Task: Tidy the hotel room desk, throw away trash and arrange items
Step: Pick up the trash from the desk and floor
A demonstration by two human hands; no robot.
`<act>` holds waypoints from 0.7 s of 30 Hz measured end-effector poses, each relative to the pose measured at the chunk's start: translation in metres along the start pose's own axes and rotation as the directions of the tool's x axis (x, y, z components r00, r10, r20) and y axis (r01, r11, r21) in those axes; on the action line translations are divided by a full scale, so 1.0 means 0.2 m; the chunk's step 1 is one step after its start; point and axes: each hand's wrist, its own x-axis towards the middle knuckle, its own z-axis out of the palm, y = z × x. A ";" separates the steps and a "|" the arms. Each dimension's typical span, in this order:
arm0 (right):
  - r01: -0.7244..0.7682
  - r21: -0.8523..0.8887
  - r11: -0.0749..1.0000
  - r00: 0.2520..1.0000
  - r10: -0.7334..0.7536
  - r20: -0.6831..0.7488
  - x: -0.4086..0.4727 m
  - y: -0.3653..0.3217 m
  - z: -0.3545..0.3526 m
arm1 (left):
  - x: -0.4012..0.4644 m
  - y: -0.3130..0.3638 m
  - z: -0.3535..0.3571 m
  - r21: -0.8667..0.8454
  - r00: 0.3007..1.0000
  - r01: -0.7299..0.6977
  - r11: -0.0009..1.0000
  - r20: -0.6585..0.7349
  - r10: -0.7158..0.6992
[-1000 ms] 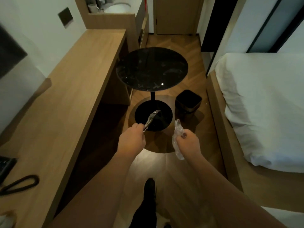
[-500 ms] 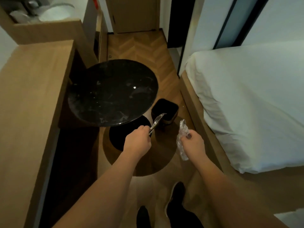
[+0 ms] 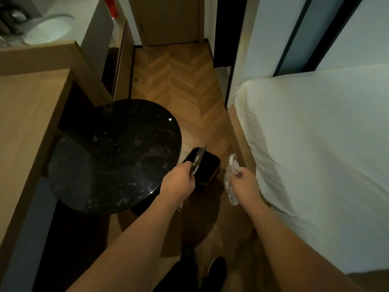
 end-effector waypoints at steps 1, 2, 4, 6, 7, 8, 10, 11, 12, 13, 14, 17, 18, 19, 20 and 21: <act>-0.014 -0.004 1.000 1.000 0.014 0.012 0.05 -0.04 0.01 | 0.07 0.01 -0.01 -0.040 1.000 0.021 0.999 -0.008 -0.021; -0.019 -0.004 1.000 1.000 0.019 0.023 0.11 -0.07 0.02 | 0.14 0.02 -0.01 -0.077 0.999 0.040 0.996 -0.018 -0.042; 0.004 0.015 1.000 0.999 -0.005 0.039 0.23 -0.12 0.02 | 0.29 0.03 -0.02 -0.138 0.997 0.076 0.988 -0.018 -0.079; 0.042 0.015 0.999 0.999 -0.043 0.018 0.35 -0.16 0.01 | 0.45 0.06 0.00 -0.167 0.997 0.081 0.983 -0.001 -0.082; 0.057 0.013 0.998 0.998 -0.057 -0.001 0.42 -0.18 0.01 | 0.53 0.08 0.02 -0.167 0.997 0.074 0.983 0.005 -0.074; 0.065 0.015 0.998 0.998 -0.065 -0.013 0.49 -0.19 0.00 | 0.61 0.09 0.04 -0.165 0.998 0.069 0.984 0.003 -0.070; 0.051 0.025 0.998 0.999 -0.051 -0.003 0.62 -0.21 0.00 | 0.74 0.12 0.09 -0.176 0.996 0.091 0.980 -0.003 -0.093; 0.043 0.027 0.999 0.999 -0.043 0.011 0.69 -0.21 0.01 | 0.79 0.14 0.11 -0.193 0.993 0.115 0.975 -0.001 -0.117; 0.032 0.025 0.999 0.999 -0.032 0.026 0.76 -0.20 0.01 | 0.84 0.15 0.13 -0.212 0.990 0.137 0.968 0.002 -0.140; 0.020 0.025 0.999 0.999 -0.021 0.037 0.83 -0.19 0.02 | 0.88 0.16 0.17 -0.232 0.987 0.156 0.960 0.004 -0.159; 0.008 0.027 1.000 0.999 -0.009 0.049 0.90 -0.18 0.04 | 0.93 0.16 0.21 -0.254 0.983 0.178 0.951 0.003 -0.183; 0.018 0.022 1.000 0.995 -0.020 0.096 1.15 -0.10 0.13 | 1.08 0.12 0.36 -0.300 0.966 0.239 0.923 -0.024 -0.258; 0.036 0.034 0.999 0.992 -0.040 0.120 1.25 -0.06 0.17 | 1.14 0.10 0.44 -0.318 0.958 0.255 0.913 -0.045 -0.283; 0.059 0.051 0.997 0.987 -0.065 0.145 1.35 -0.01 0.22 | 1.21 0.07 0.52 -0.338 0.949 0.268 0.902 -0.066 -0.307; 0.073 0.063 0.995 0.983 -0.082 0.167 1.46 0.06 0.28 | 1.28 0.04 0.62 -0.363 0.940 0.279 0.889 -0.087 -0.331; 0.078 0.072 0.994 0.978 -0.090 0.186 1.56 0.13 0.35 | 1.35 0.00 0.72 -0.393 0.929 0.287 0.874 -0.108 -0.353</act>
